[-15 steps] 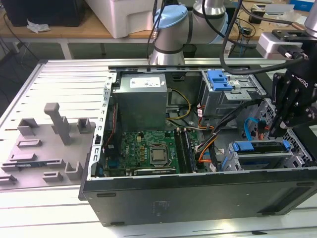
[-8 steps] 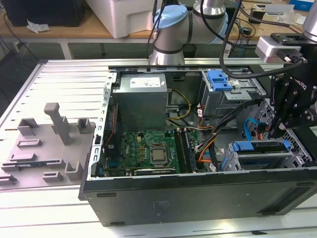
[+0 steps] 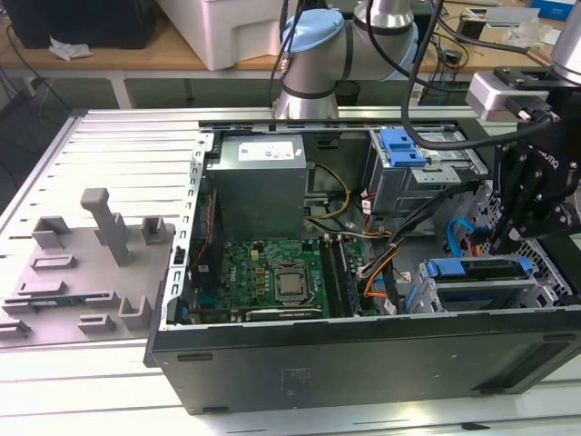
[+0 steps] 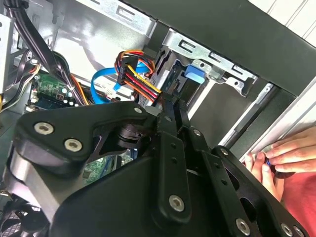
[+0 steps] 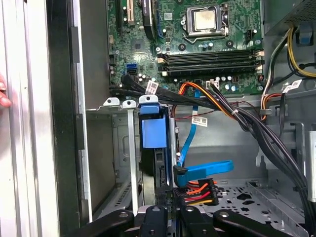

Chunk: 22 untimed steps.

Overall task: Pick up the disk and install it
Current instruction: 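Insert the first disk wire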

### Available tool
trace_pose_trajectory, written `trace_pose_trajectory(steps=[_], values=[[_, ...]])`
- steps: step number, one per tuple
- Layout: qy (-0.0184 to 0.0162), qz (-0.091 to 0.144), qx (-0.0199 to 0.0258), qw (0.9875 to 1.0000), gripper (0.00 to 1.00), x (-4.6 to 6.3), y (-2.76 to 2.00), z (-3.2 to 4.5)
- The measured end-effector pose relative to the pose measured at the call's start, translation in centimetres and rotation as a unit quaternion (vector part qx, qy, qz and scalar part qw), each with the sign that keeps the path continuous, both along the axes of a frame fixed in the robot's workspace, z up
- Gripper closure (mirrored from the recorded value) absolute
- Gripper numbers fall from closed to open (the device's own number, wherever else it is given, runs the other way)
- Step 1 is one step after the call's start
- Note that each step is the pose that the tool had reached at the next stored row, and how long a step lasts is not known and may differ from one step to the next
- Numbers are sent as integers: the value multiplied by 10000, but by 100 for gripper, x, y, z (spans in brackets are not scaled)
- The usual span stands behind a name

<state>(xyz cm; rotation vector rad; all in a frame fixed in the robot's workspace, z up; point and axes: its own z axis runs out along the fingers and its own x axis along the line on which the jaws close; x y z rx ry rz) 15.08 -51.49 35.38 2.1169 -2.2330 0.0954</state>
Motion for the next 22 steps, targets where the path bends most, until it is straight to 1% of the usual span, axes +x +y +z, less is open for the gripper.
trace_pose_trajectory(steps=[7,17,22], values=[[0,15,8,10000,83,0,0,-18],[0,16,9,10000,83,0,0,-20],[0,18,9,10000,83,26,0,-20]])
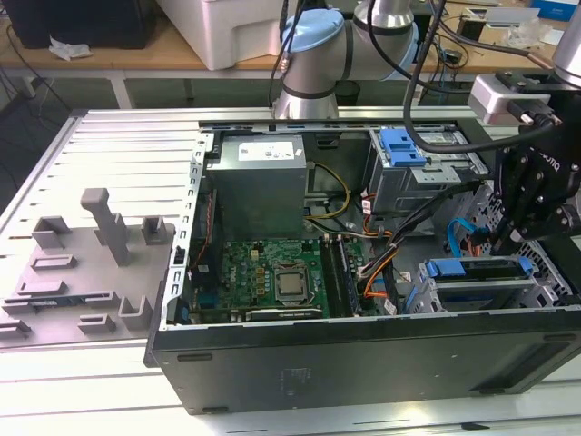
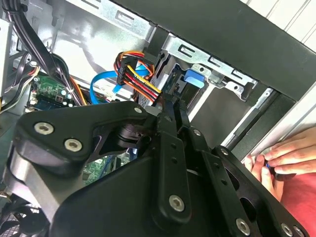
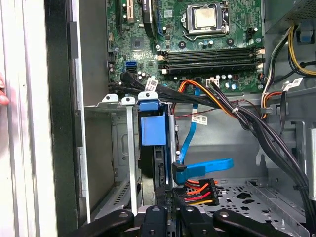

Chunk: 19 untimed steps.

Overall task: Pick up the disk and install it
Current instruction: 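Insert the first disk wire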

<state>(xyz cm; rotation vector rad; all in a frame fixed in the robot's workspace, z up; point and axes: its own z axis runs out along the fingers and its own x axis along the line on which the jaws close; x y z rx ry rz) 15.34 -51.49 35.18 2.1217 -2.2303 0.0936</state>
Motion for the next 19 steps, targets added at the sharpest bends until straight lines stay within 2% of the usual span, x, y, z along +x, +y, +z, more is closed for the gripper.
trace_pose_trajectory(steps=[5,7,8,19], values=[[0,28,0,10000,83,-6,-1,-18],[0,259,0,9997,83,-23,-18,-39],[0,211,2,9998,83,6,-19,-40],[0,211,1,9998,83,-16,-30,-63]])
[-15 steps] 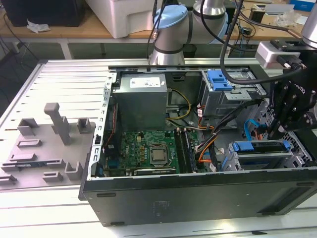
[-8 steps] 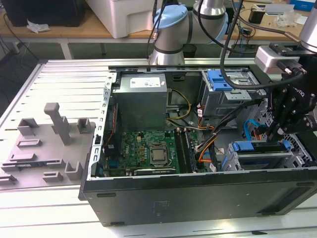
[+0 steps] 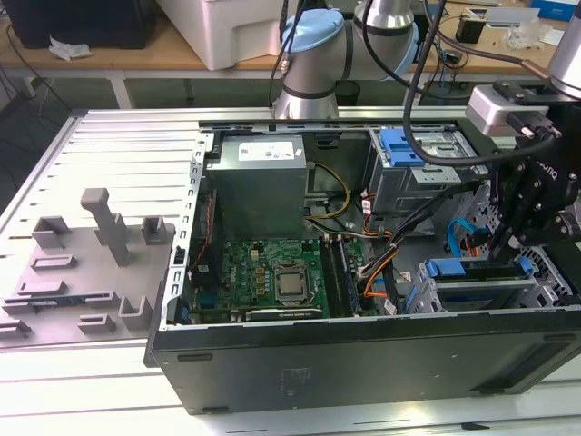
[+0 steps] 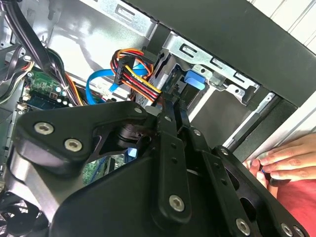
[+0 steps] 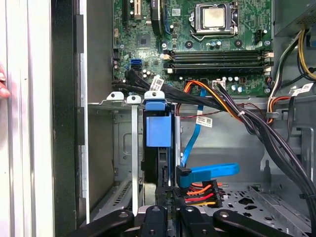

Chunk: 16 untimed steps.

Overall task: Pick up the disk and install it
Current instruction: 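Insert the first disk wire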

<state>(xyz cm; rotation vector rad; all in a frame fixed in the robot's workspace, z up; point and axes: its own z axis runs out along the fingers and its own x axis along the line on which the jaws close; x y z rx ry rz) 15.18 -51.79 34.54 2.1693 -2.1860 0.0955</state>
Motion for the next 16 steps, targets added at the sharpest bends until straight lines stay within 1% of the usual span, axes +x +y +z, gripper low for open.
trace_pose_trajectory(steps=[3,5,16], values=[[0,0,0,10000,83,0,0,-7],[0,0,0,10000,83,0,-15,-20],[0,-12,0,10000,83,0,-15,-37]])
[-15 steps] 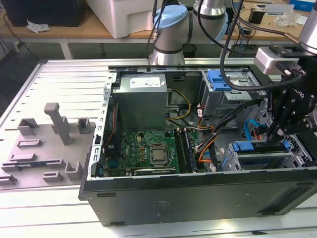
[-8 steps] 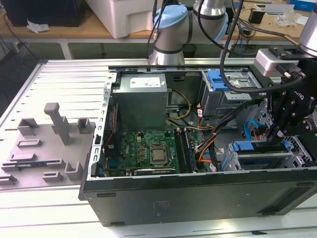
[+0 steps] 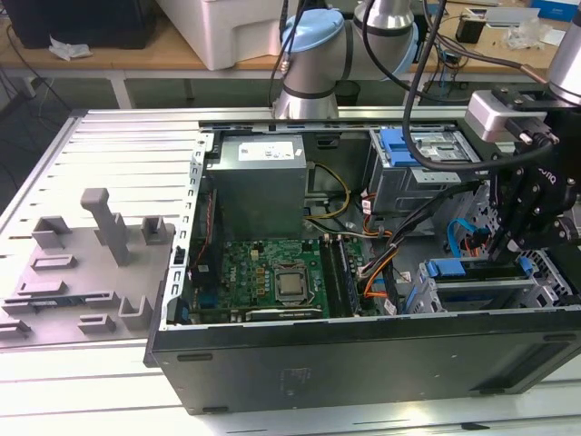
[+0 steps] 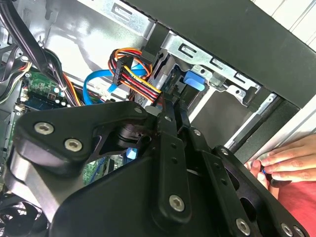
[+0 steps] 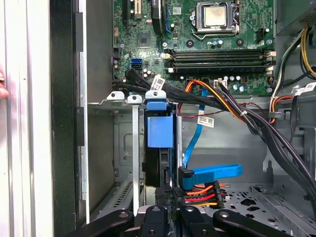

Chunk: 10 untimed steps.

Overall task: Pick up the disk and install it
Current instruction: 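Insert the first disk wire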

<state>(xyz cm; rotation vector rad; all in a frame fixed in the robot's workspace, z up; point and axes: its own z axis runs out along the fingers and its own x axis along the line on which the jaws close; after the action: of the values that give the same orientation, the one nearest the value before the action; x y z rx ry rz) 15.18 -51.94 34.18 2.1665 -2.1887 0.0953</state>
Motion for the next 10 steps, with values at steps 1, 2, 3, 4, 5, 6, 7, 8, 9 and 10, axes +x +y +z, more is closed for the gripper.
trace_pose_trajectory(steps=[1,2,3,4,5,6,7,8,9,10], values=[[0,0,0,10000,83,0,0,-1],[0,0,0,10000,83,0,0,-2],[0,0,0,10000,83,0,0,-3],[0,0,0,10000,83,1,0,-3],[0,0,1,10000,83,0,0,-5],[0,0,0,10000,83,0,0,-5],[0,0,0,10000,83,0,0,-5],[0,0,0,10000,83,1,0,-6],[0,0,0,10000,83,1,0,-6],[0,0,0,10000,83,0,0,-6]])
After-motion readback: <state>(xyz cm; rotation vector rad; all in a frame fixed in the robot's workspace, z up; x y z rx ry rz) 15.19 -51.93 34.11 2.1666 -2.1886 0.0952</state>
